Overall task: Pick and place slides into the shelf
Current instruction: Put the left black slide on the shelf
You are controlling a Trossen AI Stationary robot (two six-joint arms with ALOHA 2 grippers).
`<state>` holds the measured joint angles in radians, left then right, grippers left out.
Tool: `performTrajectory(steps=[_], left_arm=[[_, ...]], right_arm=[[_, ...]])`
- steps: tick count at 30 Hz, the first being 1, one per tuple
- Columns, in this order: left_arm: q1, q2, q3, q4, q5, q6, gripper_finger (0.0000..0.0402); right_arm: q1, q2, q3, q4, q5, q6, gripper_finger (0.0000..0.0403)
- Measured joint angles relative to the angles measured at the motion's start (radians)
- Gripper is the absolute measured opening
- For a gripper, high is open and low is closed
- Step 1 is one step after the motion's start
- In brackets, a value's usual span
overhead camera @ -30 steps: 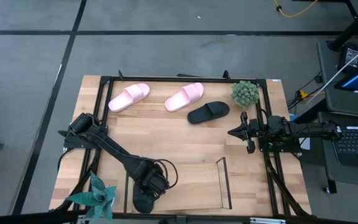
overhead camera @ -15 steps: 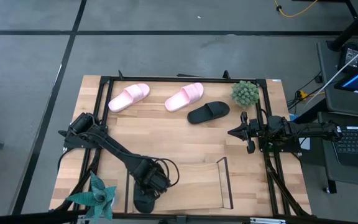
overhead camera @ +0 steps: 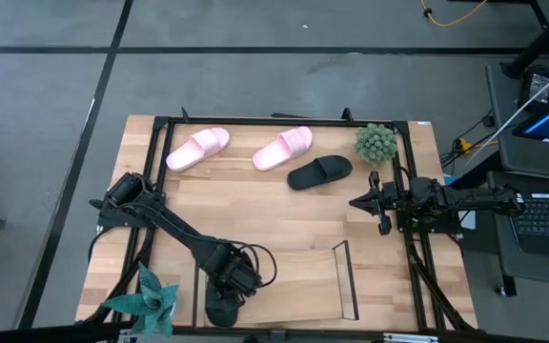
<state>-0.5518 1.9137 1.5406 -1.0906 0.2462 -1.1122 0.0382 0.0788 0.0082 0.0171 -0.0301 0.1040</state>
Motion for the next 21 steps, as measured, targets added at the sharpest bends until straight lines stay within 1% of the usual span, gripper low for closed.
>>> performTrajectory(steps=[6,13,21], left_arm=[[0.000,-0.008,0.000,0.017,-0.015,0.036,0.0158],[0.000,-0.010,0.000,0.017,-0.020,0.122,0.0158],[-0.003,-0.010,0.000,0.017,-0.022,0.132,0.0158]], right_arm=[[0.000,0.000,0.000,0.000,0.000,0.000,0.0017],[0.000,0.000,0.000,0.000,0.000,0.000,0.0017],[0.000,0.000,0.000,0.000,0.000,0.000,0.0017]])
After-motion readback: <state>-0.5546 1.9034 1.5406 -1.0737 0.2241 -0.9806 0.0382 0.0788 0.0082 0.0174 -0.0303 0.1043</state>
